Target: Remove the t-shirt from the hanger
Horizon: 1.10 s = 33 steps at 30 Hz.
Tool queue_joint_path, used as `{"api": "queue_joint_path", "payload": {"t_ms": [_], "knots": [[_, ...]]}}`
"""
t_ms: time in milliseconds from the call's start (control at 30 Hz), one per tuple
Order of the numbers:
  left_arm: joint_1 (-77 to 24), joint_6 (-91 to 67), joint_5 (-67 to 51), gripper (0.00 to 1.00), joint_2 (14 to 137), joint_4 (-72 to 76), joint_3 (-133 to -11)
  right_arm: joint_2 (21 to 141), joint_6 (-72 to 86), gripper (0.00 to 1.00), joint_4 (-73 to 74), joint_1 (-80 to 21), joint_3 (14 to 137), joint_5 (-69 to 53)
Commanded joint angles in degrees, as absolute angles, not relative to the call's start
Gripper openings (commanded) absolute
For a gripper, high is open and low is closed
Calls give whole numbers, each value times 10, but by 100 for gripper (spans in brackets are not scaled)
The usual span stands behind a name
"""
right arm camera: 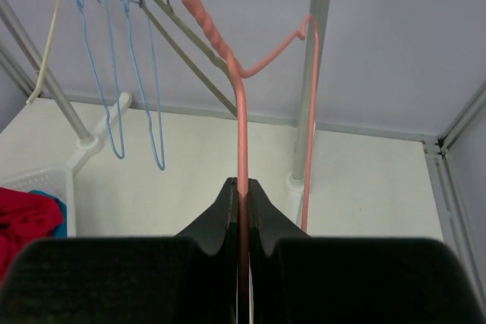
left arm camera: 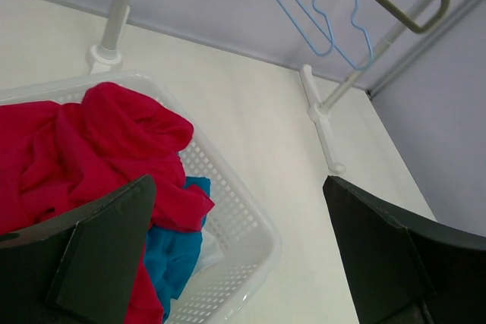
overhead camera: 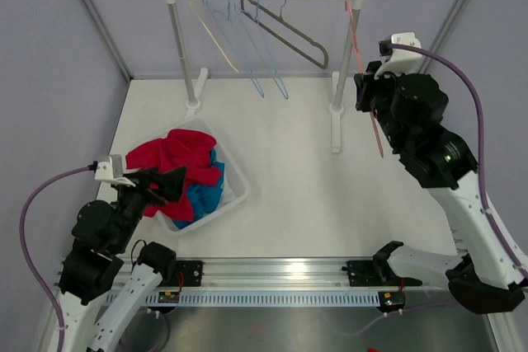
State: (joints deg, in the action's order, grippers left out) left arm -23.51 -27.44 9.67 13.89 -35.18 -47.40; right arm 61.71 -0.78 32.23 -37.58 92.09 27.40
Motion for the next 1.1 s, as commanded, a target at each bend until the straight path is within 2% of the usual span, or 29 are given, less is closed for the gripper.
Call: {"api": "queue_joint_path", "payload": {"t_ms": [0, 300, 633, 833, 1067], "knots": [[-233, -225, -19, 99, 114, -363, -452, 670, -4, 0, 280, -317, 939, 160], [-233, -190, -98, 99, 36, -336, -409, 765, 41, 0, 244, -237, 978, 72], [-234, -186, -91, 99, 33, -322, -383, 895, 97, 0, 163, -183, 1061, 36], [-232, -186, -88, 99, 33, -321, -381, 987, 110, 0, 179, -177, 1137, 26], [-227, -185, -85, 99, 40, -321, -382, 987, 139, 0, 117, -173, 1049, 37]]}}
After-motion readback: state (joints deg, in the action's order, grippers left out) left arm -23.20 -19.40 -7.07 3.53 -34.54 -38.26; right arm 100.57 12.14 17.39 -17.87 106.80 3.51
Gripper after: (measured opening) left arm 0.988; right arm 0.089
